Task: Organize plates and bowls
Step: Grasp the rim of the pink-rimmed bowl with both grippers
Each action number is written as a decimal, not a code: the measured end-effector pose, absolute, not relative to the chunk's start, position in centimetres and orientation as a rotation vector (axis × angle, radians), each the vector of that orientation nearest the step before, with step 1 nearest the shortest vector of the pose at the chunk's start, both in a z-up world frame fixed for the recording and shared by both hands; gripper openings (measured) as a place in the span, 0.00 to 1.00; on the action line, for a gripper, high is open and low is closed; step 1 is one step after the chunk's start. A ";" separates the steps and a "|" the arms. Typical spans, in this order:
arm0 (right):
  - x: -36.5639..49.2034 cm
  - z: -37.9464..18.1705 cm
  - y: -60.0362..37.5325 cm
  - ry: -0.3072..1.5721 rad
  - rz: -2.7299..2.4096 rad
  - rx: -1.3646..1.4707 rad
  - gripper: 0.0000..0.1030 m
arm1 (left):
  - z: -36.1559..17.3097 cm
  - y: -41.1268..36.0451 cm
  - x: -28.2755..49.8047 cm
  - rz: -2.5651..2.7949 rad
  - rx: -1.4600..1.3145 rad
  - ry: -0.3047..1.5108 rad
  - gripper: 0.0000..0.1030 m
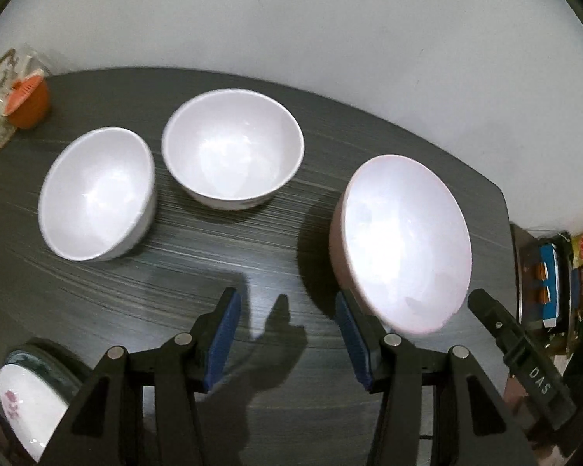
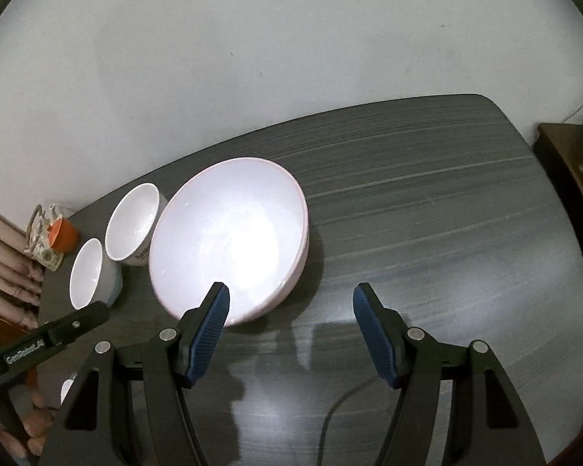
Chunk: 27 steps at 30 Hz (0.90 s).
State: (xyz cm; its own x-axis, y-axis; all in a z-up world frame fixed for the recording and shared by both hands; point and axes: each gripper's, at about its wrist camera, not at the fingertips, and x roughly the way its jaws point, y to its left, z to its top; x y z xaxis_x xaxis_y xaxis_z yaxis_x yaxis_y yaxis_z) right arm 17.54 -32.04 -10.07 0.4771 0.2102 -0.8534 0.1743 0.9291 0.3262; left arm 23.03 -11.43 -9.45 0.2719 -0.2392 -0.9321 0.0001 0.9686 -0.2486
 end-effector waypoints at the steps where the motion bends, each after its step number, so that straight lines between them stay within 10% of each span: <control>1: 18.0 -10.3 -32.1 1.086 0.018 0.397 0.62 | -9.8 -11.7 23.4 -0.162 -0.222 1.294 0.51; 27: 21.7 -14.6 -33.0 1.167 0.019 0.463 0.62 | -10.5 -14.4 27.4 -0.220 -0.265 1.299 0.53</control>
State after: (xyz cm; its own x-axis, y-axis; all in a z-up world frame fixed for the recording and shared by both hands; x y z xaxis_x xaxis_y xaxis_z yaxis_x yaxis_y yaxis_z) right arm 21.73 -33.01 -14.62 0.4039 0.2509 -0.8797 0.2217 0.9061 0.3602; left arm 27.39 -14.42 -10.52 0.2555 -0.3075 -0.9166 0.0119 0.9490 -0.3151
